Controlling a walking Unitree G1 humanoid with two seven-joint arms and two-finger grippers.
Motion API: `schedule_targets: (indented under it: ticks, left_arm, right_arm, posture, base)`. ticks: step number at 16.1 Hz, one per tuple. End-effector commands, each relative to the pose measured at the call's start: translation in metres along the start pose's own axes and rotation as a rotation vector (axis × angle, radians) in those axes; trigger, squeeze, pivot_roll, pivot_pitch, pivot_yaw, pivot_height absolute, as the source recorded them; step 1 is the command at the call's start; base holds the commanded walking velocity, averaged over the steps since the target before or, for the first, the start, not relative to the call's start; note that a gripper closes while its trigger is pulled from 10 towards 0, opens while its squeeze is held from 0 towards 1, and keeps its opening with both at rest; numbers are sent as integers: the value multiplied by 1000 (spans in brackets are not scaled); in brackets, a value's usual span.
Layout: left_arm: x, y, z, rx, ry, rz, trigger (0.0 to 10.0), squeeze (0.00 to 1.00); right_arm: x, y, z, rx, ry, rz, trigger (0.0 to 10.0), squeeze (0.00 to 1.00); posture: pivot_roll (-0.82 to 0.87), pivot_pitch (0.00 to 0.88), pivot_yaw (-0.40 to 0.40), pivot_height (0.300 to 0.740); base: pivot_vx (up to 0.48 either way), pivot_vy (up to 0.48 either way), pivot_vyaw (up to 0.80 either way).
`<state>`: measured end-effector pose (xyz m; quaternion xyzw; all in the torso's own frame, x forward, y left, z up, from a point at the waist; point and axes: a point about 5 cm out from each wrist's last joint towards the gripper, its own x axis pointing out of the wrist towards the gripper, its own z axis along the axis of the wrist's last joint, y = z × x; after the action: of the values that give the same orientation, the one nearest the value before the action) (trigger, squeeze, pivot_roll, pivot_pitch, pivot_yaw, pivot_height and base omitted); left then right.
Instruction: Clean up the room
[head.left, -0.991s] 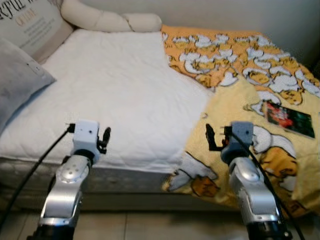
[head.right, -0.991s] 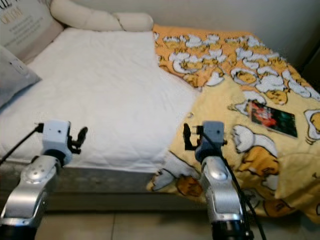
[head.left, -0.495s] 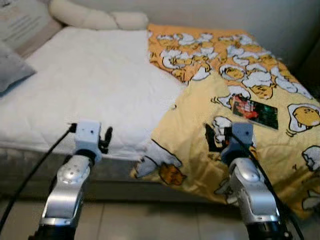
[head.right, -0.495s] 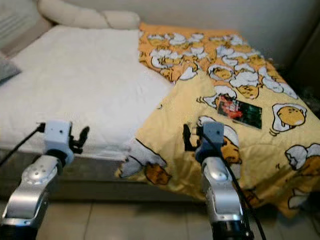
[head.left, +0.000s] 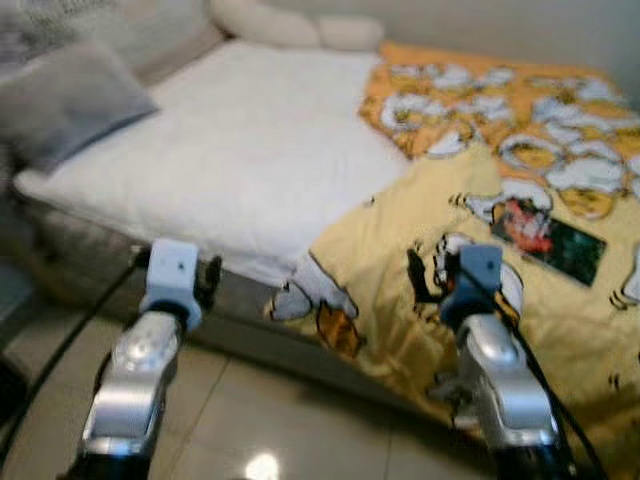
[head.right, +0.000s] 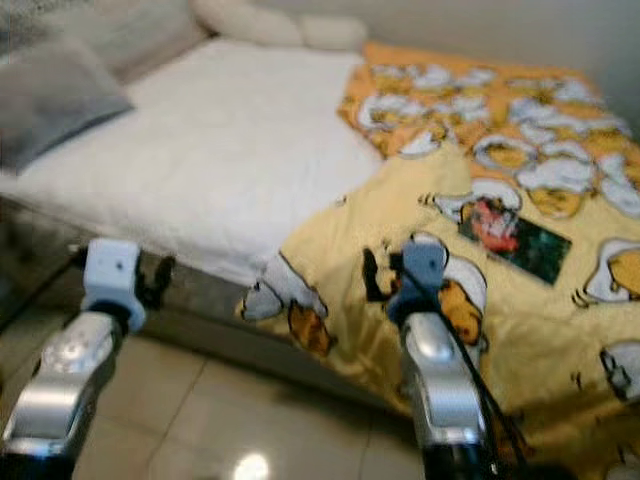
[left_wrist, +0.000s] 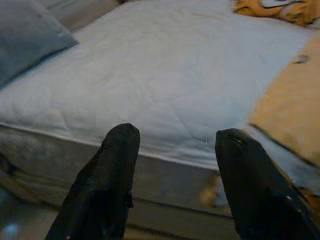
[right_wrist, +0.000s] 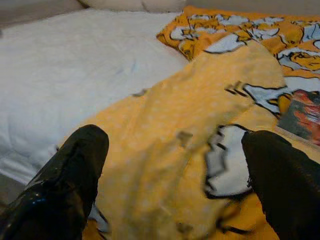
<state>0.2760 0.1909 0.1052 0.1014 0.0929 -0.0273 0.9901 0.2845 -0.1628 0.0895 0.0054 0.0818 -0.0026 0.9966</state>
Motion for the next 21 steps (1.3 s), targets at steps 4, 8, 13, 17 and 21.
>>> schedule_targets:
  ticks: [4,8,13,17,21]
  left_arm:
    - [1,-1,4,13,-14,-14,10000,0]
    - [1,-2,3,15,-13,-17,10000,0]
    - [0,-2,3,21,-12,-23,10000,0]
    - [0,-3,3,24,-11,-24,10000,0]
    - [0,-3,3,28,-11,-25,10000,0]
  right_arm:
    - [1,-2,6,2,-24,-10,10000,0]
    - [1,-2,4,2,-19,-9,10000,0]
    - [0,-1,4,4,-19,-5,10000,0]
    - [0,0,3,5,-13,-1,10000,0]
    - [0,-4,1,34,-1,-25,10000,0]
  posture:
    - [-26,0,-7,740]
    - [-24,0,-7,740]
    - [-24,0,-7,740]
    - [-23,0,-8,740]
    - [-24,0,-8,740]
  base:
    - [0,-407,708]
    - [0,-406,705]
    - [0,-405,705]
    - [0,-406,678]
    - [0,-406,0]
